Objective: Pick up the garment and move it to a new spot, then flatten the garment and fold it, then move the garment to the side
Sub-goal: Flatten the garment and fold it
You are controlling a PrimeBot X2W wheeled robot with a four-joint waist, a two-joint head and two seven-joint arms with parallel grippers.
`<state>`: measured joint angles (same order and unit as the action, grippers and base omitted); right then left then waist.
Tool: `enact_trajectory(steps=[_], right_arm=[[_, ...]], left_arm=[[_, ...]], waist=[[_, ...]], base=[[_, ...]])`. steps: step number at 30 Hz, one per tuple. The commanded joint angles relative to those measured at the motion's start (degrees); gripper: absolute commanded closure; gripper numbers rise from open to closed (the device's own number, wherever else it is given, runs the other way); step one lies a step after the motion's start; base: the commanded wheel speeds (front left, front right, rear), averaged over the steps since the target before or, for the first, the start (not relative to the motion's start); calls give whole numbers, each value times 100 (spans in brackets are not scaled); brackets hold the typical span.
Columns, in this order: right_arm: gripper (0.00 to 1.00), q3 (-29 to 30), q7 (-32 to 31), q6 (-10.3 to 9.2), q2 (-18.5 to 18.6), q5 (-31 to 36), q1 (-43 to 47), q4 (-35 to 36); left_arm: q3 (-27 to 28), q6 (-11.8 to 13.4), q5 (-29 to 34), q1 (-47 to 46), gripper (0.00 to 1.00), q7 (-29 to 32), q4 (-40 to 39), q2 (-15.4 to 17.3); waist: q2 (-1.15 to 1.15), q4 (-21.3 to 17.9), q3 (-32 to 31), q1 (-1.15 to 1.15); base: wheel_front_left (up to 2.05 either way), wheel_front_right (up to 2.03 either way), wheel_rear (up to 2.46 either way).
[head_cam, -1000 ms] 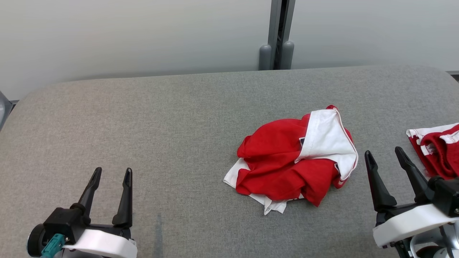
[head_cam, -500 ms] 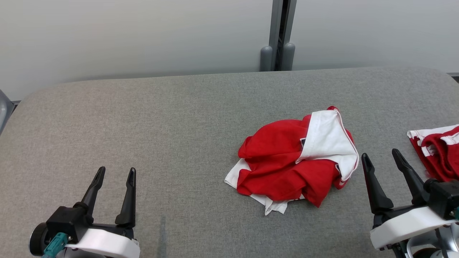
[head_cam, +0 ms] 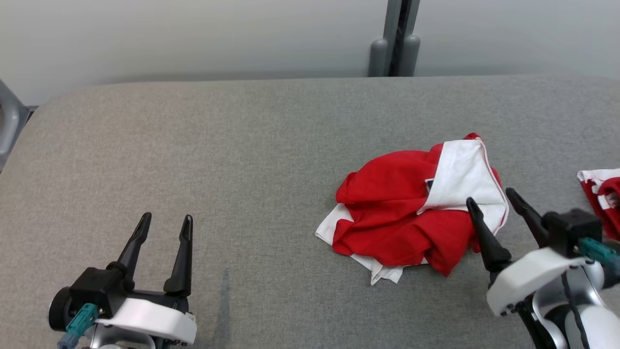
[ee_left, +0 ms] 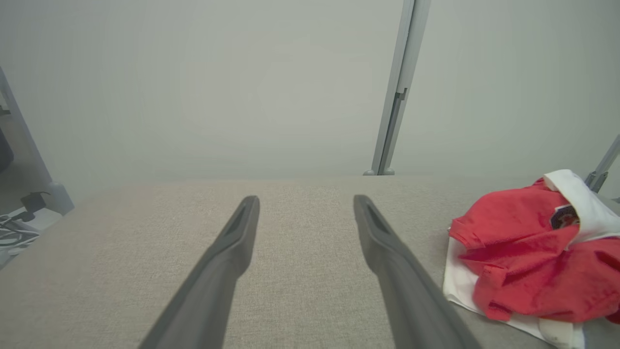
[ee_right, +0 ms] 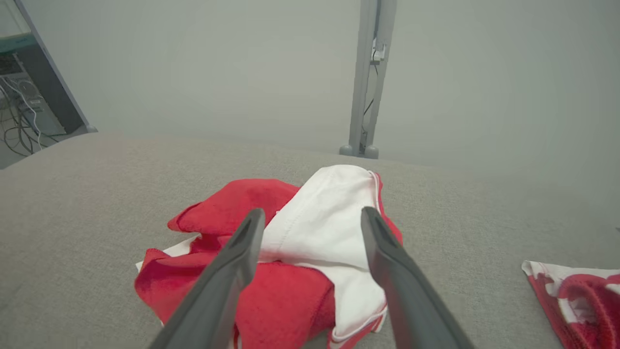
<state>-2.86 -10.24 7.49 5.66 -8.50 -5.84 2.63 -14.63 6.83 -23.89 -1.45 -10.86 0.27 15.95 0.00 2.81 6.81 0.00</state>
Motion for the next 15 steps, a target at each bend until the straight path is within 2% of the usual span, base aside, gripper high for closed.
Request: enact_trajectory(steps=[1, 10, 15], right_arm=[[0, -7, -39, 0, 45, 17, -129, -10], [0, -509, -717, 0, 331, 205, -964, -583], [0, -657, -1079, 0, 369, 380, -1266, -823]], left_arm=[[-1, -26, -23, -100, 0, -8, 33, 16], [-145, -230, -22, -573, 0, -197, 419, -144], [-153, -323, -26, -766, 0, -298, 628, -222]], waist=[[0, 75, 107, 0], [0, 327, 583, 0], [0, 372, 765, 0]], base=[[0, 0, 0], [0, 0, 0], [0, 0, 0]])
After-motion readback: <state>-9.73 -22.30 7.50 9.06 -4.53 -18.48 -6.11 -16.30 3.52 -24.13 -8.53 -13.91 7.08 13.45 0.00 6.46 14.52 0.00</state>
